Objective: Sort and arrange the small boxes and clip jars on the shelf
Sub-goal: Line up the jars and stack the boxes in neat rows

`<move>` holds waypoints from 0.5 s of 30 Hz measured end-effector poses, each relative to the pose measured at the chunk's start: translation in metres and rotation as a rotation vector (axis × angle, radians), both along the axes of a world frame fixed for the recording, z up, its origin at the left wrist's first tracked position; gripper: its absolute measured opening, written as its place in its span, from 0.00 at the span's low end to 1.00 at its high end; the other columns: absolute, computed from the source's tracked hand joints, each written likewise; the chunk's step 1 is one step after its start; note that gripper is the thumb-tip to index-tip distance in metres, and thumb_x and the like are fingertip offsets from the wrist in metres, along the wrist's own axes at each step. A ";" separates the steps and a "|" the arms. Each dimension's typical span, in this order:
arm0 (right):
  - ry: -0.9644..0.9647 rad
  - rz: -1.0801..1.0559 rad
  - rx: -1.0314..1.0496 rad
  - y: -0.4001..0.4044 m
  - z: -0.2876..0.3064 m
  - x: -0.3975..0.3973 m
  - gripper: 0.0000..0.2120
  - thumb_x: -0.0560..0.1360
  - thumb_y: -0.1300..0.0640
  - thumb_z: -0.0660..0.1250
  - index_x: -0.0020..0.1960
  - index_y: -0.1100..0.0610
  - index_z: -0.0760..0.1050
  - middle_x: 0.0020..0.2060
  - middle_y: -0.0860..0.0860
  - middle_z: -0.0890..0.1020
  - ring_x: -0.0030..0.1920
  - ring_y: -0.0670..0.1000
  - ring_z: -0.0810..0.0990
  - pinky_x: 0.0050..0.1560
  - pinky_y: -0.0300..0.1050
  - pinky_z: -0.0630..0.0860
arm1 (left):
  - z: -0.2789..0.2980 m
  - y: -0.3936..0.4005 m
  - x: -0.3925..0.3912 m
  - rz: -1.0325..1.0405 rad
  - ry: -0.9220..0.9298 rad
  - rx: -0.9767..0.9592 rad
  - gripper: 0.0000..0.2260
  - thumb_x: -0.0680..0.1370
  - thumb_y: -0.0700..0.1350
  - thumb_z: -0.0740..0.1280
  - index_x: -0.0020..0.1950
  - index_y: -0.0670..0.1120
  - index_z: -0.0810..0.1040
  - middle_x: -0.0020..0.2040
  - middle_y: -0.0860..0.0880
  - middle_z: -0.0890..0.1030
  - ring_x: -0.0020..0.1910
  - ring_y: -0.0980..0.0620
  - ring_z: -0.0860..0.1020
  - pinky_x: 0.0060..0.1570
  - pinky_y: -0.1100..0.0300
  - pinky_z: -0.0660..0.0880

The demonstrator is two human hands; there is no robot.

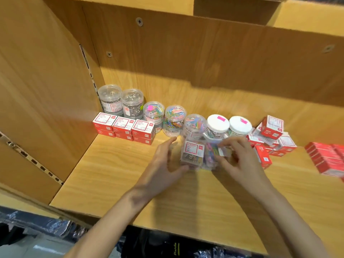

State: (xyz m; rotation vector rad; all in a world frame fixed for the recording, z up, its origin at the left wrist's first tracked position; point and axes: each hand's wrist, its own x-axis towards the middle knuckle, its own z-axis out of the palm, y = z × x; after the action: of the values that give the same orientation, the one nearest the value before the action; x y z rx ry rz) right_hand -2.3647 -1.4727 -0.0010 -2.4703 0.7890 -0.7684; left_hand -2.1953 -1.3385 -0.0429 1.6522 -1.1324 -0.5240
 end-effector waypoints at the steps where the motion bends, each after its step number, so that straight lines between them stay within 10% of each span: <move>1: 0.004 -0.007 0.063 -0.001 -0.004 -0.005 0.11 0.71 0.54 0.70 0.50 0.57 0.76 0.48 0.51 0.73 0.45 0.35 0.70 0.48 0.23 0.64 | 0.000 -0.004 -0.004 -0.009 -0.010 -0.005 0.33 0.67 0.48 0.73 0.68 0.54 0.61 0.62 0.51 0.69 0.58 0.60 0.70 0.58 0.62 0.71; 11: -0.246 -0.249 -0.012 -0.023 0.020 -0.042 0.02 0.74 0.61 0.67 0.47 0.57 0.76 0.43 0.54 0.77 0.39 0.43 0.73 0.41 0.27 0.68 | 0.029 -0.023 -0.027 0.186 -0.284 -0.104 0.22 0.71 0.48 0.65 0.64 0.45 0.68 0.59 0.52 0.68 0.62 0.57 0.65 0.63 0.73 0.57; 15: -0.104 -0.449 -0.060 -0.064 0.021 -0.061 0.17 0.69 0.57 0.72 0.55 0.60 0.72 0.49 0.59 0.74 0.52 0.58 0.71 0.50 0.42 0.62 | 0.042 -0.043 -0.040 0.181 -0.340 -0.150 0.23 0.70 0.51 0.58 0.62 0.42 0.70 0.57 0.48 0.70 0.59 0.53 0.68 0.62 0.69 0.60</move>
State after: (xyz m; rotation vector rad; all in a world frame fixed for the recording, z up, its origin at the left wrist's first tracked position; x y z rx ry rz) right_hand -2.4260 -1.5363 0.0197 -2.3045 1.3199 -1.0778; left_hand -2.2350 -1.3811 -0.0004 1.7306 -1.2159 -0.0398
